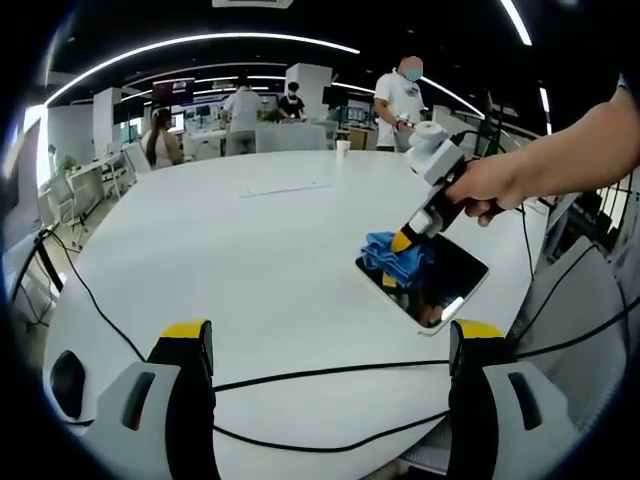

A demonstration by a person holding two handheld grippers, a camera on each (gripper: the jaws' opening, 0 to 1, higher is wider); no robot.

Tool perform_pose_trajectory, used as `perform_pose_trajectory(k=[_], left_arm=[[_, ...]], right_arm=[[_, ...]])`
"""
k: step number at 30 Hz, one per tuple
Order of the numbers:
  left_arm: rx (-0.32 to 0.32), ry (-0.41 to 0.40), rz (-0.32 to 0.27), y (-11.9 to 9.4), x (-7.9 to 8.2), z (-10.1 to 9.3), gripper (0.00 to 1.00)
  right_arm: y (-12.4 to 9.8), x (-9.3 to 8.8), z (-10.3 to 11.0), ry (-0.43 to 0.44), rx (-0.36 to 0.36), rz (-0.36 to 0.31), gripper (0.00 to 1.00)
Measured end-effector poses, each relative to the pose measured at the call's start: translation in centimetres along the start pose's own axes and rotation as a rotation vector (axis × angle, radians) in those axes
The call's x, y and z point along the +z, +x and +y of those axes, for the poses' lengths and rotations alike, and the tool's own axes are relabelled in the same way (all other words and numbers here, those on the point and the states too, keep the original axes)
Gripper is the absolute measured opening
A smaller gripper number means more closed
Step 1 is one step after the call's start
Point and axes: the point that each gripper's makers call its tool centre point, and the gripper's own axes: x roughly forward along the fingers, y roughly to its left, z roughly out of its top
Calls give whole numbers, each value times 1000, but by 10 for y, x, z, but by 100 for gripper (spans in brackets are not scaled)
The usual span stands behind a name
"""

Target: Wipe the mirror surface with the cleaning cloth until all visible marks leave the cleaned area.

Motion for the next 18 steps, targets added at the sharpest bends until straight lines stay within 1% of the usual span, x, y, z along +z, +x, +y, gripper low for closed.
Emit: perform_pose_trajectory(k=[2, 5, 10, 18], left_arm=[[0, -1, -6, -1, 2, -1, 98], [-3, 3, -7, -1, 3, -3, 98], [1, 3, -14, -3, 5, -2, 98], [-4, 21, -16, -7, 7, -9, 98]], right_arm=[[-3, -2, 2, -2, -14, -5, 0], [-3, -4, 2, 11, -17, 0, 0], [-3, -10, 3, 10, -26, -3, 0], [-10, -23, 8, 17, -34, -17, 0]])
